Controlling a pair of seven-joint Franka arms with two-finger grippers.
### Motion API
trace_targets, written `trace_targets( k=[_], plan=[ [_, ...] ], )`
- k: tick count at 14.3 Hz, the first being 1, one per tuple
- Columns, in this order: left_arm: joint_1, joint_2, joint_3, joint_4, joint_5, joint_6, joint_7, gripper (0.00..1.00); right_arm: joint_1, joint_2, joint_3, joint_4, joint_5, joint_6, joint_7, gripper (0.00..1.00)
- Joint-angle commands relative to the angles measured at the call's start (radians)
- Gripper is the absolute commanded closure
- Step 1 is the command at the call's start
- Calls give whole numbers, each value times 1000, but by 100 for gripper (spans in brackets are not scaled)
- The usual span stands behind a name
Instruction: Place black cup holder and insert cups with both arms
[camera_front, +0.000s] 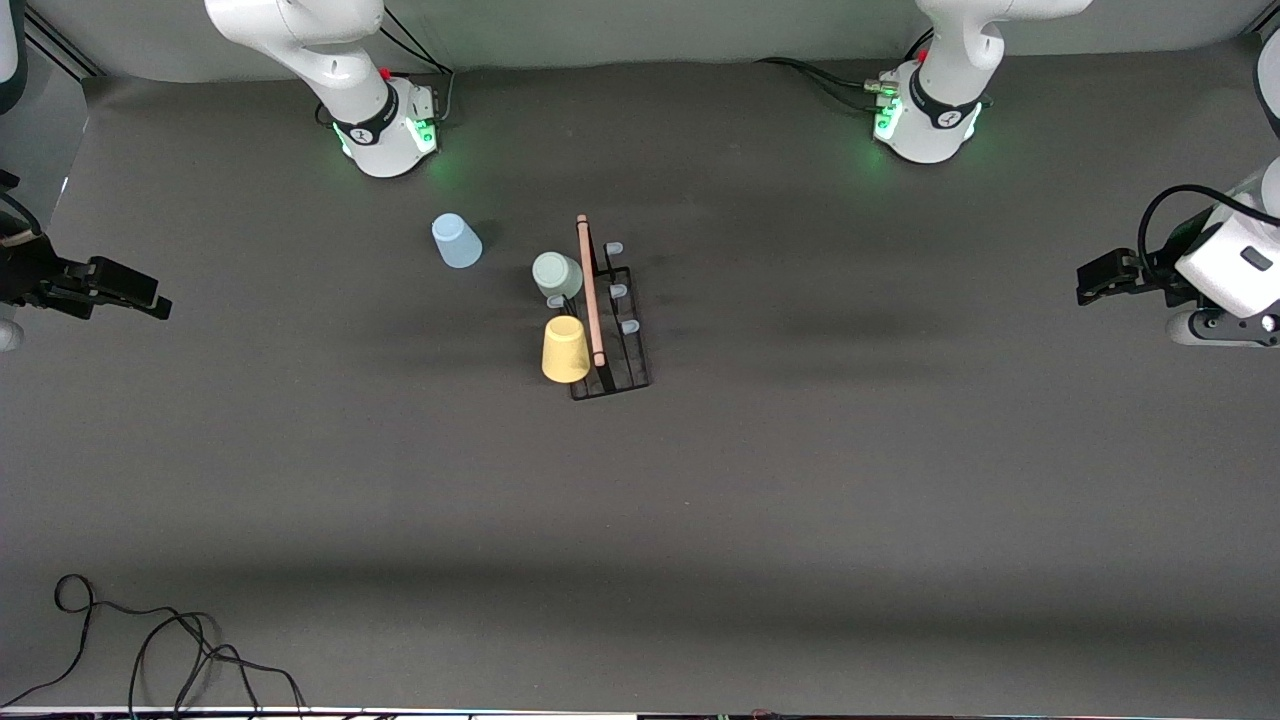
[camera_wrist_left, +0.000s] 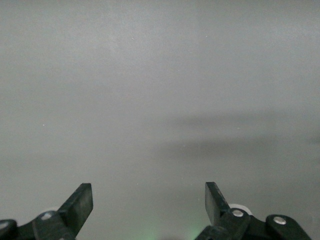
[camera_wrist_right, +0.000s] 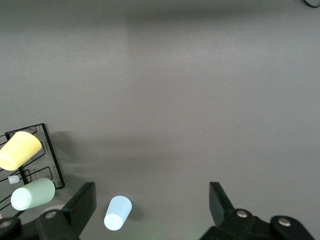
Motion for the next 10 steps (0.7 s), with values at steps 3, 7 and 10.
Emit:
trace_targets(
  k=[3,7,10],
  plan=[
    [-11,3,11,10,-9,2,9,0,7,-16,27,-16,-78,16,-31,0],
    [-11,3,10,10,-9,2,9,0,-17,-6,58,-15,-83,11,-61,0],
    [-11,3,10,10,-9,2,9,0,-13,-8,63,-7,-80,7,-46,0]
  ],
)
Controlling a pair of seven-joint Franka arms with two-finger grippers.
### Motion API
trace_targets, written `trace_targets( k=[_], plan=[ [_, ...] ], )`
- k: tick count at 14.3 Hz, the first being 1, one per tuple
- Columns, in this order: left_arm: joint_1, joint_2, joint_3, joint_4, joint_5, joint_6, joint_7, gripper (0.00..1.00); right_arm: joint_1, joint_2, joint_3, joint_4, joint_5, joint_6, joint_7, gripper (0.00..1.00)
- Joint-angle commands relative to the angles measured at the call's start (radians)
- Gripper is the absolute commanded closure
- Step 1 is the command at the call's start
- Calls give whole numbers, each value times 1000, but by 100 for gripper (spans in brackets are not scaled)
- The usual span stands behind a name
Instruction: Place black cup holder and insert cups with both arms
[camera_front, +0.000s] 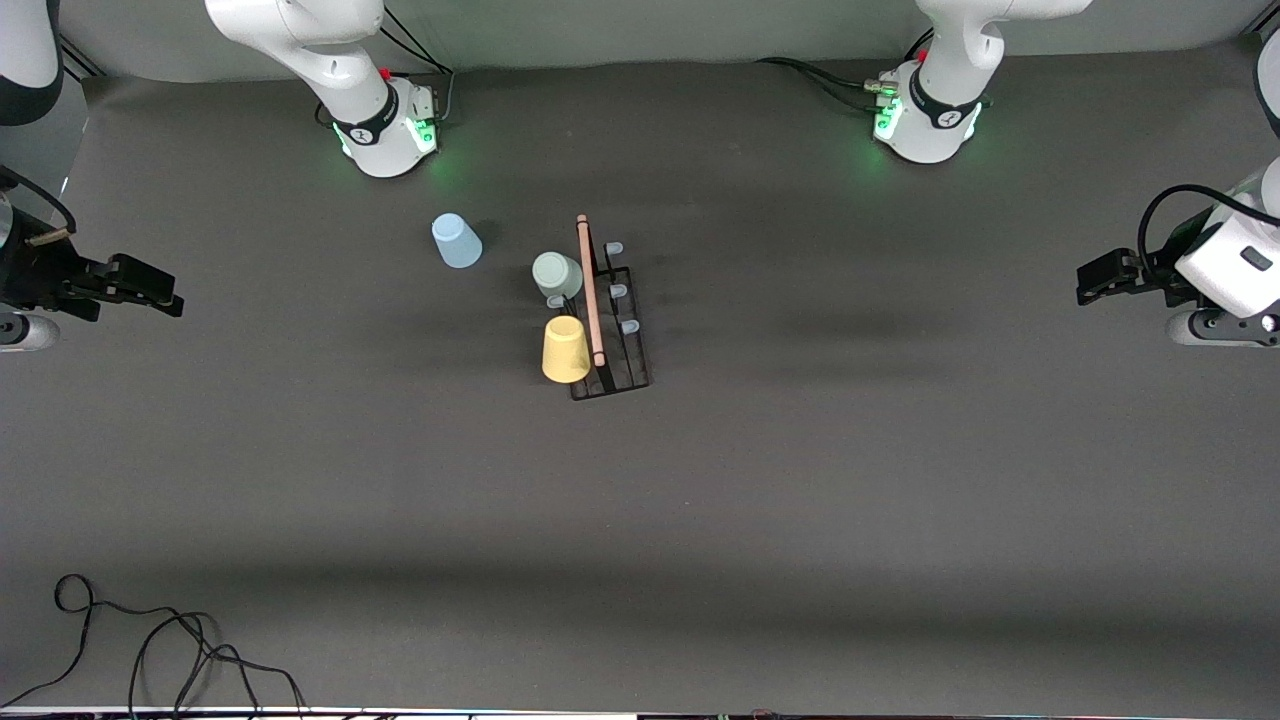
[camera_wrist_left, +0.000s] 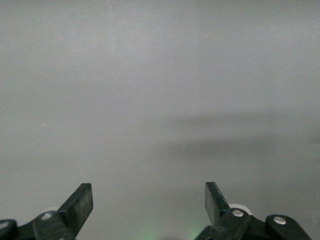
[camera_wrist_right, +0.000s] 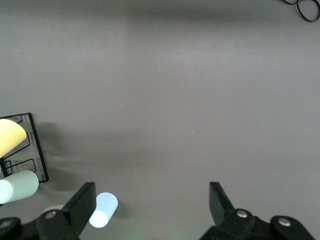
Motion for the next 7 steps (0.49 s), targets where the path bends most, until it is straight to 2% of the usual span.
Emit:
trace_targets(
  k=[1,7],
  plan=[
    [-12,3,10,10,-9,2,9,0,-11,-10,15,-1,-18,4,-7,0],
    [-14,3,8,10,-9,2,1,0,-11,-11,14,-1,-17,4,-7,0]
  ],
)
